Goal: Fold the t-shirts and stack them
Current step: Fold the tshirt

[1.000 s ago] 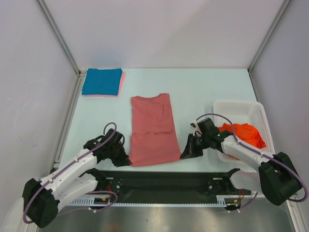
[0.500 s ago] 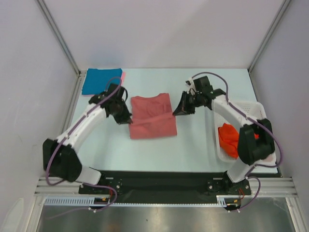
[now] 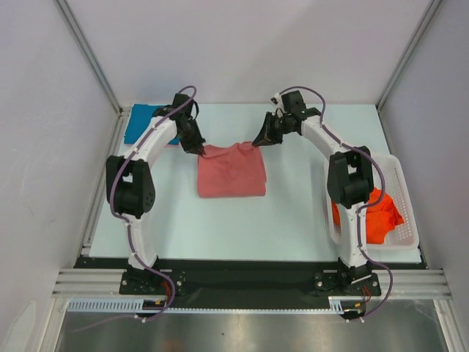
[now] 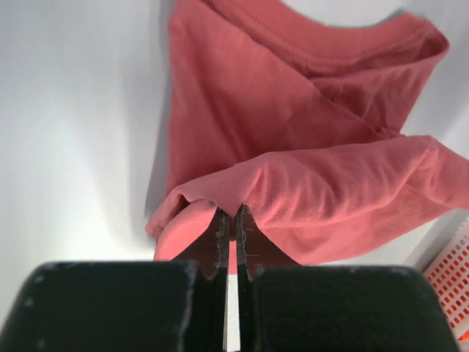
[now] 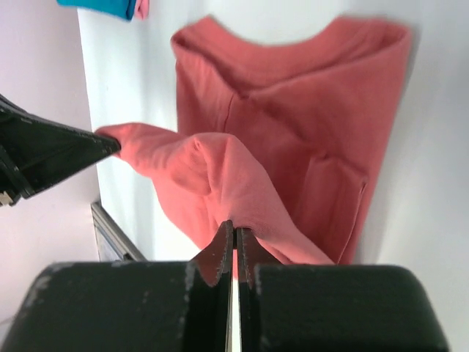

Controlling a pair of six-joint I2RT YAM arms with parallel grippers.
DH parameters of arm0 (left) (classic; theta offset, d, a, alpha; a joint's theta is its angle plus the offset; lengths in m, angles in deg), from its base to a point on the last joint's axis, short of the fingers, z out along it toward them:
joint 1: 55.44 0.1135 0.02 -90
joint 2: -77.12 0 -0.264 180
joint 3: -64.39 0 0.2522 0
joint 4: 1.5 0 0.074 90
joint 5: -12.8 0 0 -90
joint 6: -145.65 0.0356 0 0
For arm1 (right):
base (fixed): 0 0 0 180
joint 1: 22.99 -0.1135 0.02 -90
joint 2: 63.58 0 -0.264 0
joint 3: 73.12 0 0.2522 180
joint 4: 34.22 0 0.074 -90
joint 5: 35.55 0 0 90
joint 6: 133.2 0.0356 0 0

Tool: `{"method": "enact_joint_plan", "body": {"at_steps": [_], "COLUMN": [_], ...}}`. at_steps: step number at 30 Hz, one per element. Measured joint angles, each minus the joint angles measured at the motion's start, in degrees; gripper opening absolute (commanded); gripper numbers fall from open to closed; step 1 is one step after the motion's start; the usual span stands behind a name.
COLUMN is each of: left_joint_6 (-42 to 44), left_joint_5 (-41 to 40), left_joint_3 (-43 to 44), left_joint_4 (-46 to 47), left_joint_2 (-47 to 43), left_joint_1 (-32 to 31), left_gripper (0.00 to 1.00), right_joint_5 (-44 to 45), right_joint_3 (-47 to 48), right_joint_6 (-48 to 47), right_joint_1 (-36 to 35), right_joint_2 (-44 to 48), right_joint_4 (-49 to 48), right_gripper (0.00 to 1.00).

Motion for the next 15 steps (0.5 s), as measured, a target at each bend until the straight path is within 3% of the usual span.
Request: {"method": "enact_joint_plan", "body": {"at_steps": [6, 15], "left_joint_6": [0.63, 0.46], "left_joint_5": [1.09, 2.62], "left_joint_3": [6.08, 8.13], "left_joint_4": [-0.35, 0.33], "left_joint_2": [5.86, 9.88], "left_joint_1": [0.52, 2.32], "left_gripper": [0.0, 0.0], "right_joint_5": [-1.42, -4.0], "right_joint_3": [4.61, 12.09], "right_joint_6": [0.02, 0.04], "right_joint_1": [1.79, 3.54], "right_joint_2": [-6.43, -13.79], "right_joint_4": [0.37, 1.42], "right_gripper": [0.0, 0.0]}}
